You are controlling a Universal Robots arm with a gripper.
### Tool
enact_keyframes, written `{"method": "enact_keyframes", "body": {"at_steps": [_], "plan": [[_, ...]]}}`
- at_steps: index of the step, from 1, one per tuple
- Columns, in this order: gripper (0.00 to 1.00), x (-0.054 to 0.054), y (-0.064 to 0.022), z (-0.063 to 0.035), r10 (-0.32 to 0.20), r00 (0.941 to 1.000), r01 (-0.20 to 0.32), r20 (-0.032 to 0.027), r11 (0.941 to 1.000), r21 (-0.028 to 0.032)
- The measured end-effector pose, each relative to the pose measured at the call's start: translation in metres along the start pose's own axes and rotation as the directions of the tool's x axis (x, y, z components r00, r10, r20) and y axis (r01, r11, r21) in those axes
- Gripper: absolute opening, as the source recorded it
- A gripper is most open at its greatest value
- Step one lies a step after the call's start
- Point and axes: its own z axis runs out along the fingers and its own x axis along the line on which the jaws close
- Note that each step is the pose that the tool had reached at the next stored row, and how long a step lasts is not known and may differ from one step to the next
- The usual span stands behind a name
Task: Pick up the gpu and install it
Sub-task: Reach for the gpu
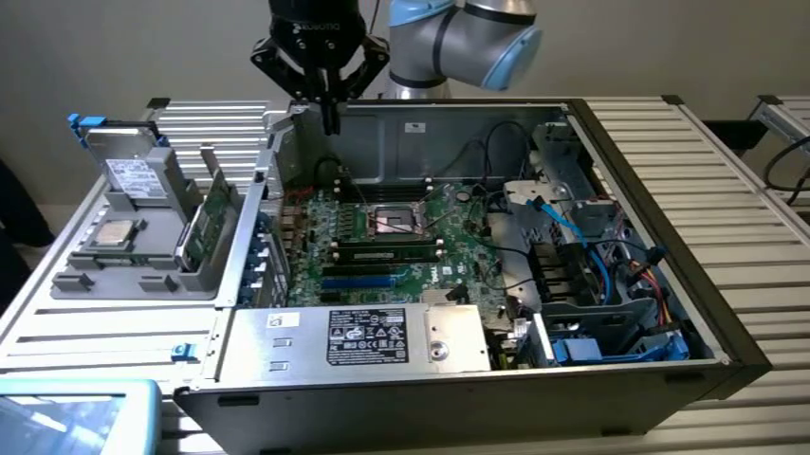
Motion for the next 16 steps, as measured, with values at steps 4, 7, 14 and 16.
{"method": "enact_keyframes", "body": {"at_steps": [4, 7, 14, 16], "plan": [[0.12, 0.018, 0.0023, 0.0000, 0.000, 1.0000, 0.000, -0.0001, 1.0000, -0.0035], [0.12, 0.032, 0.0041, 0.0000, 0.000, 1.0000, 0.000, -0.0001, 1.0000, -0.0037], [0.12, 0.063, 0.0083, 0.0003, -0.001, 1.0000, 0.001, -0.0002, 1.0000, -0.0039], [0.12, 0.073, 0.0094, 0.0005, -0.001, 1.0000, 0.001, -0.0002, 1.0000, -0.0041]]}}
